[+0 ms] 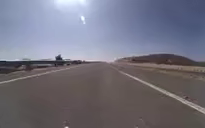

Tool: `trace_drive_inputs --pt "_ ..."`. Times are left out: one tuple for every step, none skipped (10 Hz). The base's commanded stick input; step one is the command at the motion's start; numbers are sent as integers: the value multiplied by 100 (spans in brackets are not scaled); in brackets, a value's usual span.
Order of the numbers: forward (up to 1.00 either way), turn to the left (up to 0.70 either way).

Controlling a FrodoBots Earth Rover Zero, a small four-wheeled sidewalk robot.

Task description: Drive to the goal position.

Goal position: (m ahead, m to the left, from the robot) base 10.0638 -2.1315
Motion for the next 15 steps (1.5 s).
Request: trace_drive_inputs --pt "100 0" --pt "100 0" --pt "100 0" --pt "100 0" --pt "100 0" --pt "100 0" --pt "100 0" --pt "100 0" --pt "100 0" --pt "100 0" --pt "100 0" --pt "100 0" --pt "100 0" --pt "100 0" --pt "100 0"
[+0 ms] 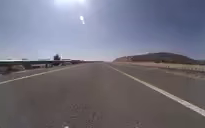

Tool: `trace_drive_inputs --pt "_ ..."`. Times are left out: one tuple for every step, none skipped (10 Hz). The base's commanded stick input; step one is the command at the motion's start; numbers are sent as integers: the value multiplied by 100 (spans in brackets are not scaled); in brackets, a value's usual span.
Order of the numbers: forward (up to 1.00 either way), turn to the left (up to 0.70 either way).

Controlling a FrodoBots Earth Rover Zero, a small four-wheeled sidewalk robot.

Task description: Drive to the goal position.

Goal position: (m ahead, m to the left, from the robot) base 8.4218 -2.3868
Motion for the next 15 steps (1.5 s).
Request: trace_drive_inputs --pt "100 0" --pt "100 0" --pt "100 0" --pt "100 0" --pt "100 0" --pt "100 0" --pt "100 0" --pt "100 0" --pt "100 0" --pt "100 0" --pt "100 0" --pt "100 0" --pt "100 0" --pt "100 0" --pt "100 0"
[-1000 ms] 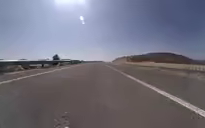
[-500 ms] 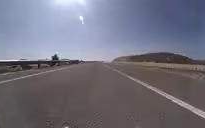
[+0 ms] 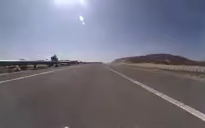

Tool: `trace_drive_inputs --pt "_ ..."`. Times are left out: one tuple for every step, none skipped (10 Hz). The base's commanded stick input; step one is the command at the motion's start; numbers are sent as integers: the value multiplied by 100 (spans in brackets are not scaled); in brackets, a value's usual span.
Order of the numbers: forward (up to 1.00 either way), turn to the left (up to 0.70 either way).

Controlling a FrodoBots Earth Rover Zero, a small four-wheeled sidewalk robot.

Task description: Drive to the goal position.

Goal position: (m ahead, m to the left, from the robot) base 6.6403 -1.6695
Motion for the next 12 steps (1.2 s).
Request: trace_drive_inputs --pt "100 0" --pt "100 0" --pt "100 0" --pt "100 0" --pt "100 0" --pt "100 0" --pt "100 0" --pt "100 0" --pt "100 0" --pt "100 0" --pt "100 0" --pt "100 0"
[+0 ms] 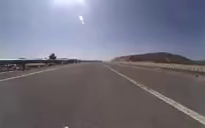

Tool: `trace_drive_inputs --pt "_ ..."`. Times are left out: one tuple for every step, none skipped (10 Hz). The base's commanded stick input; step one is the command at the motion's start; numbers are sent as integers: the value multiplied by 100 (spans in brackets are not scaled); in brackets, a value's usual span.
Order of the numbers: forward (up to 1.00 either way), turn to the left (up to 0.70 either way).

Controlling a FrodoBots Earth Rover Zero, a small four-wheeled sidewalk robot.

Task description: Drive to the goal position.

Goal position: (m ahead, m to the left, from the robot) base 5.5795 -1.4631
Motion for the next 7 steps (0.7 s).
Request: trace_drive_inputs --pt "100 0" --pt "100 0" --pt "100 0" --pt "100 0" --pt "100 0" --pt "100 0" --pt "100 0"
